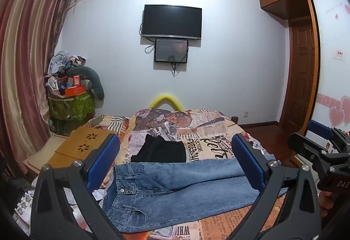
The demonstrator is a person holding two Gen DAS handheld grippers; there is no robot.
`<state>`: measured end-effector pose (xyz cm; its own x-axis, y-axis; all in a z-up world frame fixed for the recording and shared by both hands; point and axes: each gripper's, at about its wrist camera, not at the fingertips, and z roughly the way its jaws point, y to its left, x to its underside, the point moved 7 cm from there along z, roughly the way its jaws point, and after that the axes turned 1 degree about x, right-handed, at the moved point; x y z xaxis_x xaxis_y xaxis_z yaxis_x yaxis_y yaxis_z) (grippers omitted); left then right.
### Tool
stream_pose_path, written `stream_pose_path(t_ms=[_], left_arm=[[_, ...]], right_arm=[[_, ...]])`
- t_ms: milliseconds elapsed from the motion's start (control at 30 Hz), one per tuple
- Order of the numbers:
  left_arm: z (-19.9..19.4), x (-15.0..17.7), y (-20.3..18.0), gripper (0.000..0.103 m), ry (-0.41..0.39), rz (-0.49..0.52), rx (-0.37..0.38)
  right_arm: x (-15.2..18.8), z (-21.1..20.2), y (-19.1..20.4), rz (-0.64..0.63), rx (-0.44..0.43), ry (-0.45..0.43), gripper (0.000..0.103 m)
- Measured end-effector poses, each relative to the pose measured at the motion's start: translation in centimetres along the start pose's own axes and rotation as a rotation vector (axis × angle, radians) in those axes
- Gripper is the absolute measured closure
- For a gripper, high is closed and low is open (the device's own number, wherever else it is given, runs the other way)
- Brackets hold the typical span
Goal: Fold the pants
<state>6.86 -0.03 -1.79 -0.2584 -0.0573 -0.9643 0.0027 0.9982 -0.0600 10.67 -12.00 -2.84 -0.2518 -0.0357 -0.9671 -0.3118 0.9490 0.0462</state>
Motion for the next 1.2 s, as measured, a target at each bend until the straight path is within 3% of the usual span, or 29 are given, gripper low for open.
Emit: stream_pose_path(t_ms=[1200], left_arm=[[-0.8, -0.2, -1.1, 0.000, -0.032, 0.028, 0.011]], right_arm=[[-0.2, 0.0, -0.5, 0.001, 0.015, 0.003, 0.001]])
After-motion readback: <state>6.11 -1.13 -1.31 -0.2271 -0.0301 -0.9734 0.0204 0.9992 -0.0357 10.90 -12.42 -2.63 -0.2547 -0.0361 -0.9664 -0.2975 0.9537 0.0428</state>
